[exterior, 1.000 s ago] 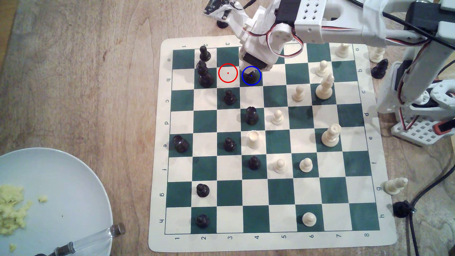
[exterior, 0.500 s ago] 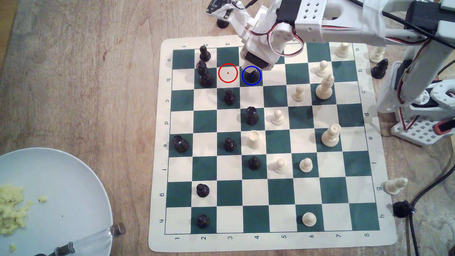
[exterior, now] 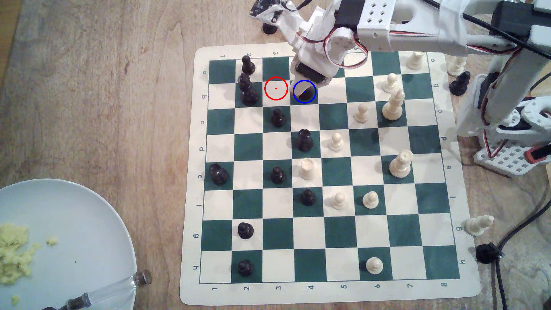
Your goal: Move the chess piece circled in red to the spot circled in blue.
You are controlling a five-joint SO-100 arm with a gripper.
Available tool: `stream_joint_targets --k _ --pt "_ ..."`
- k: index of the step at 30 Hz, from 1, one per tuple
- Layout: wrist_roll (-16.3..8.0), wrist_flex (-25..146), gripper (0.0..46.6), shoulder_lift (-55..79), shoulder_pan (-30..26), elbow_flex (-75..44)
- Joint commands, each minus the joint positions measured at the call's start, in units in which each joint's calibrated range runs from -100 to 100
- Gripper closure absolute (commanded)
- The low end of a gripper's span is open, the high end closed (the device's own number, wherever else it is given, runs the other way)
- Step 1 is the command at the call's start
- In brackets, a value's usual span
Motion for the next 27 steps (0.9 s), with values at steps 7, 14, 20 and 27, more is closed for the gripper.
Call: stream_joint_targets --k 7,14,20,27 --pt "0.1 2.4 29.6 -8.3 1.3 1.5" --pt "0.0 5.3 29.6 -16.7 0.2 7.6" --pt "-0.1 6.0 29.7 -30.4 -3.5 20.2" --pt "-0.5 -11.3 15.9 -49.5 -6.6 41.8"
